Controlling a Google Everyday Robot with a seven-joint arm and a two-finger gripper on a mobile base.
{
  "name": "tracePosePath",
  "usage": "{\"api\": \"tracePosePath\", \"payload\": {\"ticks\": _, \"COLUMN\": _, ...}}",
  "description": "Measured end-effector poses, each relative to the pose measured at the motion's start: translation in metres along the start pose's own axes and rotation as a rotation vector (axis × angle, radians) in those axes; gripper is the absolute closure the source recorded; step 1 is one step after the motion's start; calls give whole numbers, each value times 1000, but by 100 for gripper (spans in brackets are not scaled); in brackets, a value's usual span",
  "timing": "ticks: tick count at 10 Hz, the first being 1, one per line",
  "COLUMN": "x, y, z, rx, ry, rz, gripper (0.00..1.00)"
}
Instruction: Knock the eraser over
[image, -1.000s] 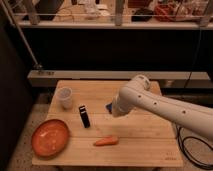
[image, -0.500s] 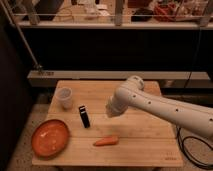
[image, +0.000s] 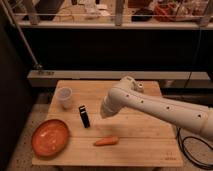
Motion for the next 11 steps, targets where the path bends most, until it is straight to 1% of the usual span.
{"api": "tracePosePath", "payload": {"ticks": 2, "x": -17, "y": -7, "z": 13, "rx": -3, "ry": -21, "rz": -4, "gripper": 99}}
{"api": "tracePosePath", "payload": {"ticks": 3, "x": -21, "y": -9, "z": 18, "rx": -3, "ry": -31, "rz": -5, "gripper": 99}}
{"api": "tracePosePath", "payload": {"ticks": 6, "x": -27, "y": -12, "z": 25, "rx": -2, "ry": -49, "rz": -5, "gripper": 99}}
{"api": "tracePosePath", "payload": {"ticks": 7, "x": -31, "y": -13, "z": 27, "rx": -1, "ry": -55, "rz": -2, "gripper": 99}}
{"api": "tracePosePath", "payload": {"ticks": 10, "x": -55, "y": -23, "z": 38, "rx": -1, "ry": -77, "rz": -1, "gripper": 99}}
{"api": "tracePosePath", "payload": {"ticks": 11, "x": -55, "y": -25, "z": 39, "rx": -1, "ry": -84, "rz": 6, "gripper": 99}}
